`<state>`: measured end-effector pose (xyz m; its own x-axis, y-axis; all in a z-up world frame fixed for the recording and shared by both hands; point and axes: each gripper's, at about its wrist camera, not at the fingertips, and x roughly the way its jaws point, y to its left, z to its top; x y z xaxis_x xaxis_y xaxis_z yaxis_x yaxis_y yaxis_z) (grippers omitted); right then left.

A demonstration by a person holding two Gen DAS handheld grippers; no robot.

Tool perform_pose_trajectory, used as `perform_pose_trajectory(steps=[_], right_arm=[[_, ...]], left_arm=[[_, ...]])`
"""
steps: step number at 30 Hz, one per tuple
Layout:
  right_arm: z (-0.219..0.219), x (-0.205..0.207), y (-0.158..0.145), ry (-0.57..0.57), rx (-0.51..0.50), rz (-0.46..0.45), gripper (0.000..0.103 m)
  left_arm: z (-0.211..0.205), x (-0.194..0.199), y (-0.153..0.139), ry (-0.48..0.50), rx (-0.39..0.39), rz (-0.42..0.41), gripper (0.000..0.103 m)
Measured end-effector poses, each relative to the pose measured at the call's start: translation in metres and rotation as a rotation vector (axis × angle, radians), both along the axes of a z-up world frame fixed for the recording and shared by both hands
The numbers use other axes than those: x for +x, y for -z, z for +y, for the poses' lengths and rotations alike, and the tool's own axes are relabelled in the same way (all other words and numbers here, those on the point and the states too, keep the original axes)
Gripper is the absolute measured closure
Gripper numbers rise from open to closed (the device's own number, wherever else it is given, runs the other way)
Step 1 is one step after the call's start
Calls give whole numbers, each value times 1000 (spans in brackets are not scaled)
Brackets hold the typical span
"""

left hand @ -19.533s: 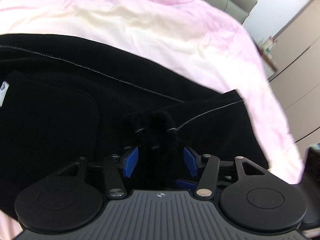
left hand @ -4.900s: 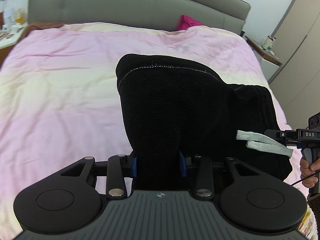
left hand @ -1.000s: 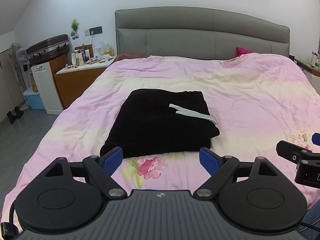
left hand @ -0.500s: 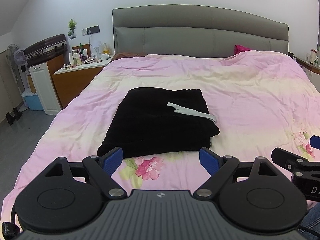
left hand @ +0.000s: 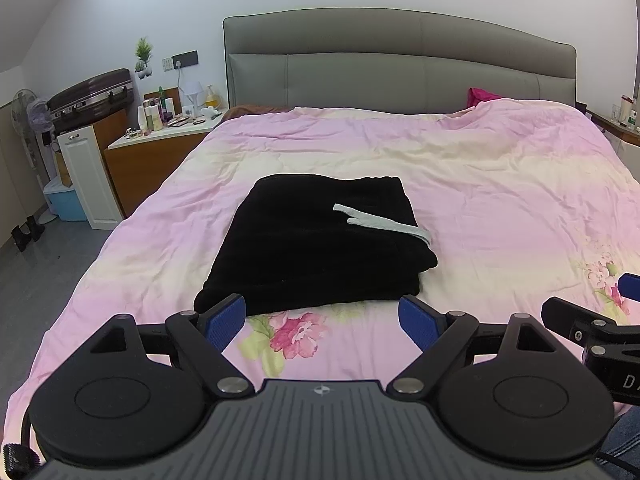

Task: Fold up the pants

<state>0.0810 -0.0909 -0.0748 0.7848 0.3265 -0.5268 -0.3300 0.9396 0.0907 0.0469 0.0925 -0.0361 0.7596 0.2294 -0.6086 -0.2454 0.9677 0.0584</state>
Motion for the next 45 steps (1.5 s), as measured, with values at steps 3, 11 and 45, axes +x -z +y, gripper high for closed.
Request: perform_pose_trajectory(steps=[3, 11, 45], right_arm=[[-1, -1, 0, 0, -4, 2, 5], [-3, 1, 1, -2, -4, 11, 5], [-5, -12, -6, 7, 18, 6, 5]], left_arm=[[1, 1, -1, 0, 1, 2, 2], [0, 1, -1, -2, 0, 3, 2], [-1, -6, -5, 7, 1, -21, 2]])
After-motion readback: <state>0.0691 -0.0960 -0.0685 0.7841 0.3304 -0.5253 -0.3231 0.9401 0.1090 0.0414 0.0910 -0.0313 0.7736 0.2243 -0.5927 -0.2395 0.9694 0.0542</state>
